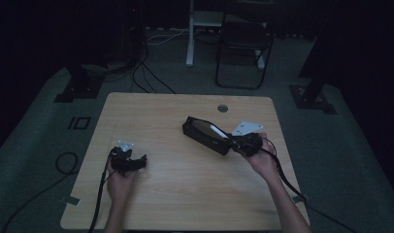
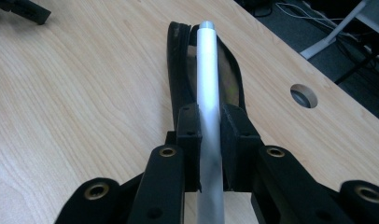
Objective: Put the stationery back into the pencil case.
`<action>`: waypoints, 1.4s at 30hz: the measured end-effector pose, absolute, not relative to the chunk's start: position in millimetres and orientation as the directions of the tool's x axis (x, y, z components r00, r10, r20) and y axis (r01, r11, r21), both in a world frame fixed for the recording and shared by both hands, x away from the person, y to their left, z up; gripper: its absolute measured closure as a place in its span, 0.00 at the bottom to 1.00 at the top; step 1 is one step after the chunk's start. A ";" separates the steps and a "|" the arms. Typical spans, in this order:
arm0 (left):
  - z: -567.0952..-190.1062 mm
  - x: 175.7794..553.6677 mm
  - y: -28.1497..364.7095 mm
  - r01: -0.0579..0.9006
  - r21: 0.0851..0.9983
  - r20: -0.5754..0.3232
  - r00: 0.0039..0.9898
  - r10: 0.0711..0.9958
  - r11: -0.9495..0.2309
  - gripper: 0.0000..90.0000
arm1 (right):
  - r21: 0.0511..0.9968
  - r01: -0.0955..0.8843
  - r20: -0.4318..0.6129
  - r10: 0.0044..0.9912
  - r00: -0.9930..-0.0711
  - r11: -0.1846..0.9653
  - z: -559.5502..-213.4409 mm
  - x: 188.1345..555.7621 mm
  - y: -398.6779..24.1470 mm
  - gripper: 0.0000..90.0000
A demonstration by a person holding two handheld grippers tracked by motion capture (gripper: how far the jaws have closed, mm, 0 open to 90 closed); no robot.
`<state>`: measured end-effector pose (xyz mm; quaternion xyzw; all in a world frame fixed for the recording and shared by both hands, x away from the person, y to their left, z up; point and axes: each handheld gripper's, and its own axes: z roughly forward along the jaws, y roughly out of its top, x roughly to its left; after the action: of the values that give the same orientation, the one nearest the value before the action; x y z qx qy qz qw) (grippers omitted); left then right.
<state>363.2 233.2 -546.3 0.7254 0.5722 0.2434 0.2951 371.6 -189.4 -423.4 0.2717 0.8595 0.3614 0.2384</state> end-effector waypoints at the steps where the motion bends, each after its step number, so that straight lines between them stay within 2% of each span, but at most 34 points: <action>1: -546.4 363.3 233.2 0.686 0.707 0.015 0.226 0.974 -0.171 0.16 | 0.752 0.295 -0.212 0.640 -0.739 0.590 -422.7 372.2 -189.3 0.87; 42: -546.5 363.3 233.0 0.685 0.709 0.014 0.225 0.974 -0.168 0.16 | 0.788 0.280 -0.169 0.630 -0.758 0.548 -416.1 402.1 -190.5 0.87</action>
<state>363.3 233.0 -546.5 0.7243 0.5728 0.2441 0.2963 402.1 -190.5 -416.1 0.2673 0.8513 0.3929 0.2225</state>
